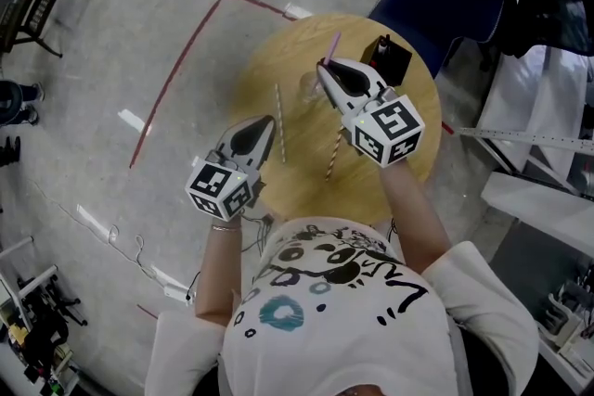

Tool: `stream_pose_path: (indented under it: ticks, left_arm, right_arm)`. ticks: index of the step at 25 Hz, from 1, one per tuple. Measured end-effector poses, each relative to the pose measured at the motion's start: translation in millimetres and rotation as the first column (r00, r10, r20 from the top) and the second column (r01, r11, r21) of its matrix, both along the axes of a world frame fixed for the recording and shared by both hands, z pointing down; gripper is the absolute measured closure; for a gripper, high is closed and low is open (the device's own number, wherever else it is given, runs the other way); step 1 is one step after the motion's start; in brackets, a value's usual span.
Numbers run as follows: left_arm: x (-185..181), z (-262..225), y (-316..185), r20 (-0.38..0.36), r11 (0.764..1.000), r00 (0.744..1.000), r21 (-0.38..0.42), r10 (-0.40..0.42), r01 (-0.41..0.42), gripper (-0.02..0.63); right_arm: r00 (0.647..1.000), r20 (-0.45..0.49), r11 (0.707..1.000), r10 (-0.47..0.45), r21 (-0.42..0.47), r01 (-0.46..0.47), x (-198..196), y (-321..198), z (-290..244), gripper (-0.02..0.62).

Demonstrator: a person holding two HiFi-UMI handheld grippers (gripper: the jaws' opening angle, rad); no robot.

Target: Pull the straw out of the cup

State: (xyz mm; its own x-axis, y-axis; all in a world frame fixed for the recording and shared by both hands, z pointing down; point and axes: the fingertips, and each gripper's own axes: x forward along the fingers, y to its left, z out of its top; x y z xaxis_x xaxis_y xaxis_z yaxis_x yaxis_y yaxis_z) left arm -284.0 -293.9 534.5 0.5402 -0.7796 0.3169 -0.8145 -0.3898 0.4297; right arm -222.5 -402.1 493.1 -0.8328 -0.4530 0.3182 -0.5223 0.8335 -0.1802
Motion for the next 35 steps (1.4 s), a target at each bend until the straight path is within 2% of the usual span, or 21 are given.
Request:
stream_pose_path:
  ticks: [10,17,21,29,35]
  left_arm:
    - [24.6,-14.2,41.8,-0.007,1.0,1.0,0.006,-0.01,0.01,0.589]
    - [41.7,-27.1,69.4,-0.018,0.998,0.998,0.007,-0.061,0.061,0.588]
    - [46.8,-38.1,83.8,-0.006,0.997,0.997,0.024,-0.077,0.077,0.588]
    - [63.1,-49.2,103.7,0.007,0.994,0.995,0.043,-0.097,0.096,0.589]
    - [81.5,-61.4,109.9,-0.029,0.991,0.993,0.068,-0.112,0.114,0.588]
  right_arm:
    - [0.998,0.06,0.997,0.017,0.073,-0.022,18.2,21.9,-44.8,0.552]
    - [0.995,0.096,0.989,-0.01,0.148,-0.004,31.6,37.4,-79.1,0.554]
    - [0.994,0.094,0.979,-0.048,0.204,0.028,35.5,48.4,-100.2,0.554]
    - [0.994,0.092,0.958,-0.067,0.284,0.038,57.0,61.0,-136.9,0.554]
    - [0.994,0.091,0.942,-0.061,0.335,0.027,85.2,71.5,-160.5,0.554]
